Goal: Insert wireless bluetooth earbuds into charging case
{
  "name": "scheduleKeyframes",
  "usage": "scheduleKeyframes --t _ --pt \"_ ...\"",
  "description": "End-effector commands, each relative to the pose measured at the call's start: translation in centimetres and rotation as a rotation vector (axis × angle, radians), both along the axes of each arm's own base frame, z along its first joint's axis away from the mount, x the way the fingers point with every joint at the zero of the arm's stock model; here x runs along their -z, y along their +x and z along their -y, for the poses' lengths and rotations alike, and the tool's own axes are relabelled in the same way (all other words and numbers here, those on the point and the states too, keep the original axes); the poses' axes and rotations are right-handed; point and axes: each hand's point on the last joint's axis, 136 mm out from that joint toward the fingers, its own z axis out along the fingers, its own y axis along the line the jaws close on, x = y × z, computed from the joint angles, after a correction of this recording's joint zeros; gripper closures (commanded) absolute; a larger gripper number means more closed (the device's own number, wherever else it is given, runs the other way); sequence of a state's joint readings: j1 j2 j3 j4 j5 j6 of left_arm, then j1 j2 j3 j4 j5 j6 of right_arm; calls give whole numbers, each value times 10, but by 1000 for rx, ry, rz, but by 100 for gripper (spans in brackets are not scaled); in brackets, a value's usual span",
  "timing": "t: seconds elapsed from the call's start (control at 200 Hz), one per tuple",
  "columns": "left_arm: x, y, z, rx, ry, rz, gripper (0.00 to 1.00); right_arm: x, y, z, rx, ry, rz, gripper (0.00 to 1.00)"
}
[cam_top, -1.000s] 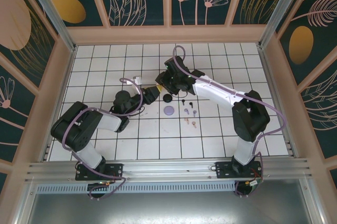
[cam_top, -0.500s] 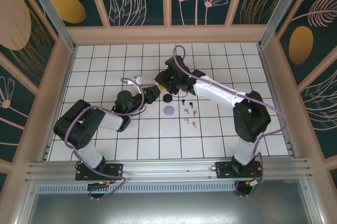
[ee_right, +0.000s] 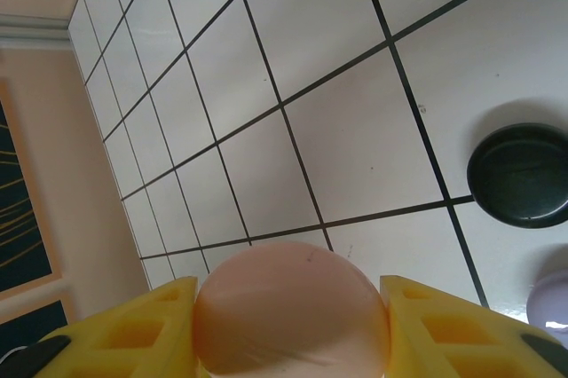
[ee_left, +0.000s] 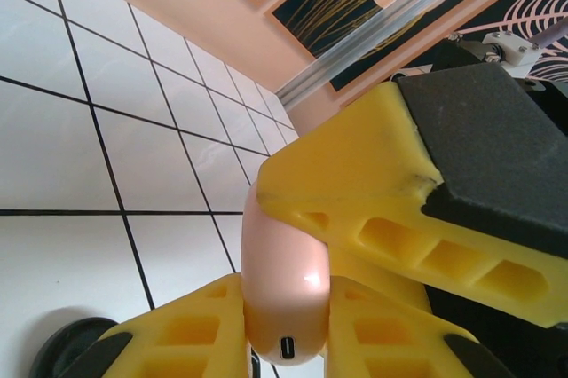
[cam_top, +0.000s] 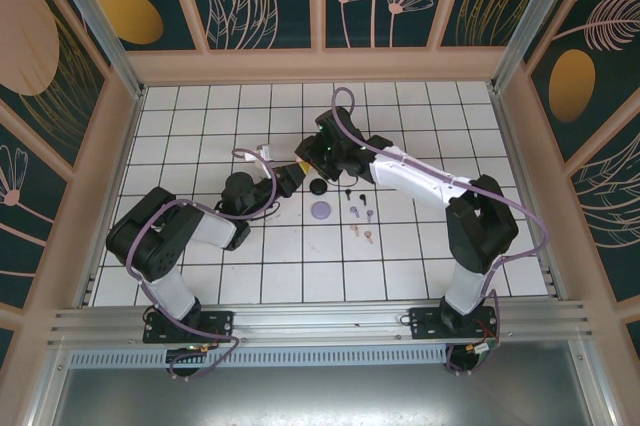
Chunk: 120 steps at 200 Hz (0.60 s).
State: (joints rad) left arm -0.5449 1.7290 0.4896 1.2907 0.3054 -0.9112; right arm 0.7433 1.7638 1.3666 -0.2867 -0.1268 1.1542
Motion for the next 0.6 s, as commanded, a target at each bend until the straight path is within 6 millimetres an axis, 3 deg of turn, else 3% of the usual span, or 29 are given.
scheduleKeyframes --t 0.0,0.09,0.25,0.41,0.43,0.596 --pt "-26 2 9 18 -55 80 83 -23 -10 -6 -29 59 27 55" --pt "-28 2 10 20 -63 78 89 -27 -10 -5 -28 64 35 51" --pt "-29 1 10 26 -74 69 97 -38 -1 7 -2 65 67 25" --pt "-22 -2 12 43 -53 35 100 -56 10 42 40 36 157 19" --pt "-32 -4 11 46 -62 52 100 -58 10 47 41 29 174 18" --pt "-33 -10 19 105 -2 33 100 -64 8 79 -62 -38 352 14"
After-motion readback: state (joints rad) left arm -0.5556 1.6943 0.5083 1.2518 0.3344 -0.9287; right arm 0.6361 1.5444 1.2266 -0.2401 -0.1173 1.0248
